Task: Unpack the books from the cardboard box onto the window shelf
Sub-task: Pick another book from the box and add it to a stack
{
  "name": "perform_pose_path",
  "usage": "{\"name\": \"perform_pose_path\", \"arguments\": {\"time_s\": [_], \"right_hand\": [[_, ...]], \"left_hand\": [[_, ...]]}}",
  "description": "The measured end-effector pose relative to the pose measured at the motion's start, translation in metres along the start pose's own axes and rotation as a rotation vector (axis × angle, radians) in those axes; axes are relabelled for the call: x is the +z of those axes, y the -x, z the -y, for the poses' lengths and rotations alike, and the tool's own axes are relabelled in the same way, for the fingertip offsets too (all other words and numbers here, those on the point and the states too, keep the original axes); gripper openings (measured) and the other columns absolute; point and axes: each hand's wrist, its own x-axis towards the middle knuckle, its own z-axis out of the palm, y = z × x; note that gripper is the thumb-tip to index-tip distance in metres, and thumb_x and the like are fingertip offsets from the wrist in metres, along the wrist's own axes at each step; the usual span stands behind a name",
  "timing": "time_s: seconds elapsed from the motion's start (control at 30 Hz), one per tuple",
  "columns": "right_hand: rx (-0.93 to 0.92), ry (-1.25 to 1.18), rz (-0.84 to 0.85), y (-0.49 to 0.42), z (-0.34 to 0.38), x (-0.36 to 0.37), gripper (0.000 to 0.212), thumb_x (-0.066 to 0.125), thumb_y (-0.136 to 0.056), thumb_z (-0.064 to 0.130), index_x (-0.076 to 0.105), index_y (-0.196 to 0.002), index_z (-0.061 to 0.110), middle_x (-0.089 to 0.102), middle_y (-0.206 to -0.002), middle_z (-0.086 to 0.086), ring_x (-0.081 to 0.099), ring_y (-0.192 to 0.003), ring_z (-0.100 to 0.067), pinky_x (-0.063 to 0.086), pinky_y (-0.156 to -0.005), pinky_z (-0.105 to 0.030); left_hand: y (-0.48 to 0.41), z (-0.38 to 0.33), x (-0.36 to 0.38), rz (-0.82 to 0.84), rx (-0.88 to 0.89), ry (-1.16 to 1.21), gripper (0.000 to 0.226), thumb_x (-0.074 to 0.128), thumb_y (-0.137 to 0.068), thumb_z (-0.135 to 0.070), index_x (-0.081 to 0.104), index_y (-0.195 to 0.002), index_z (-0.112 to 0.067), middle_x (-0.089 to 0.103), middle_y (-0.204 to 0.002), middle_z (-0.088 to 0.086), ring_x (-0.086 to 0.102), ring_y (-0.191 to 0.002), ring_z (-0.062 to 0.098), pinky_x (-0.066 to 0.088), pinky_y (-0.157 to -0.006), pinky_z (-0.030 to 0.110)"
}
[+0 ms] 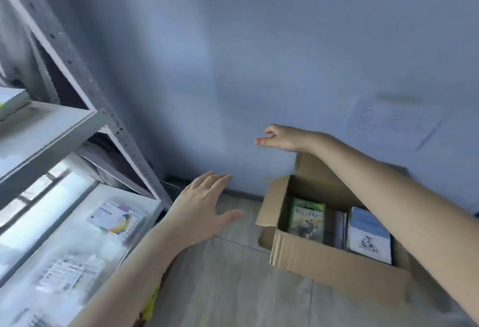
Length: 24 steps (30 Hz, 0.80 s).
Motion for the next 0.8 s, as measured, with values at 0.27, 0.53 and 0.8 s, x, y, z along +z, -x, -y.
{"name": "perform_pose_path", "arguments": {"time_s": [0.27, 0.53, 0.8], "right_hand": [[0.224, -0.128, 0.046, 0.031, -0.198, -0.04, 0.071, 0.045, -0.09, 0.057, 0.037, -0.139, 0.006, 0.04, -0.147, -0.01, 0.041, -0.132, -0.025, 0.033, -0.106, -0.034], [0.49, -0.263, 0.08, 0.005, -0.355, 0.006, 0.081, 0.046, -0.083, 0.068, 0.034, -0.143, 0.015, 0.037, -0.15, -0.005, 0.038, -0.135, -0.022, 0.031, -0.111, -0.041], [0.779, -0.495, 0.134, 0.02, -0.506, 0.104, 0.082, 0.046, -0.088, 0.06, 0.018, -0.15, 0.014, 0.017, -0.159, -0.001, 0.022, -0.144, -0.019, 0.021, -0.115, -0.034]], "left_hand": [[-0.114, -0.115, 0.098, 0.163, 0.122, -0.002, 0.079, 0.046, -0.081, -0.067, 0.028, -0.147, -0.026, 0.031, -0.153, -0.007, 0.017, -0.144, 0.013, 0.016, -0.118, 0.033], [-0.218, -0.148, 0.218, 0.285, 0.248, 0.036, 0.075, 0.042, -0.082, -0.068, 0.027, -0.145, -0.03, 0.032, -0.152, -0.01, 0.015, -0.144, 0.013, 0.016, -0.116, 0.036], [-0.288, -0.171, 0.386, 0.547, 0.278, 0.058, 0.076, 0.04, -0.083, -0.07, 0.029, -0.146, -0.028, 0.03, -0.153, -0.006, 0.016, -0.145, 0.015, 0.016, -0.116, 0.037]]}}
